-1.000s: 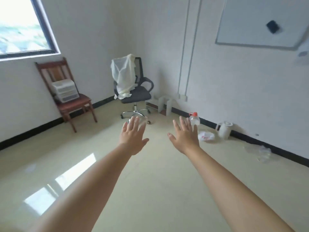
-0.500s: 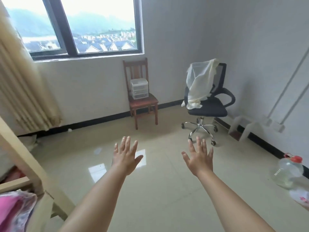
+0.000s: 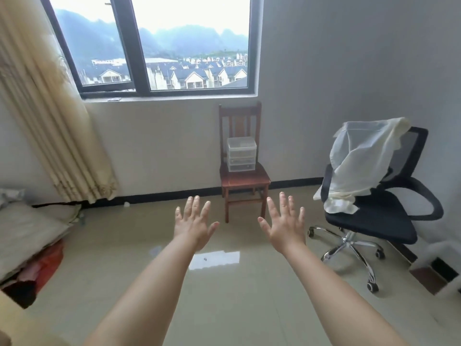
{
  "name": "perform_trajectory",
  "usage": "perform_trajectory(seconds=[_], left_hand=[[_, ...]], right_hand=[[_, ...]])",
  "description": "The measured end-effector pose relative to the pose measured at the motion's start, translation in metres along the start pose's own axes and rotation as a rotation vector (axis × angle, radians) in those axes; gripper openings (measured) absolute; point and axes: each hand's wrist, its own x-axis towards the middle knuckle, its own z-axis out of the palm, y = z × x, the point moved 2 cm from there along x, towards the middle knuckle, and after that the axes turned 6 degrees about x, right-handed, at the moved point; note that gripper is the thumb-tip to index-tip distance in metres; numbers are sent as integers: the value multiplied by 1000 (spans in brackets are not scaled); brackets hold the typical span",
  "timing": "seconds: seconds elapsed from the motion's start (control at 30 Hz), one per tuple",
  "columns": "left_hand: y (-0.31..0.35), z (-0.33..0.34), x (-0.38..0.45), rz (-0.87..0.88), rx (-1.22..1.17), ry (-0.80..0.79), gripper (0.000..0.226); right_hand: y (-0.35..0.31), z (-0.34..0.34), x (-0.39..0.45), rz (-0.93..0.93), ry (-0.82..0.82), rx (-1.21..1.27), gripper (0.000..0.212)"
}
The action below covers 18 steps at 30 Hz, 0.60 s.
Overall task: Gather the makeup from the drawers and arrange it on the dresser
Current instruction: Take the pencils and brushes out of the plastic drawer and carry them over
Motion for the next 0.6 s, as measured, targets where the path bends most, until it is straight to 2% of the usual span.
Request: perform_trajectory(seconds=[0.33, 0.6], left_hand=[[-4, -53, 275, -40, 4, 59, 62], [29, -64, 468, -23, 2, 32, 62]], right_hand=[[29, -10, 277, 19, 53, -32, 60], [70, 5, 471, 41, 24, -51, 59]])
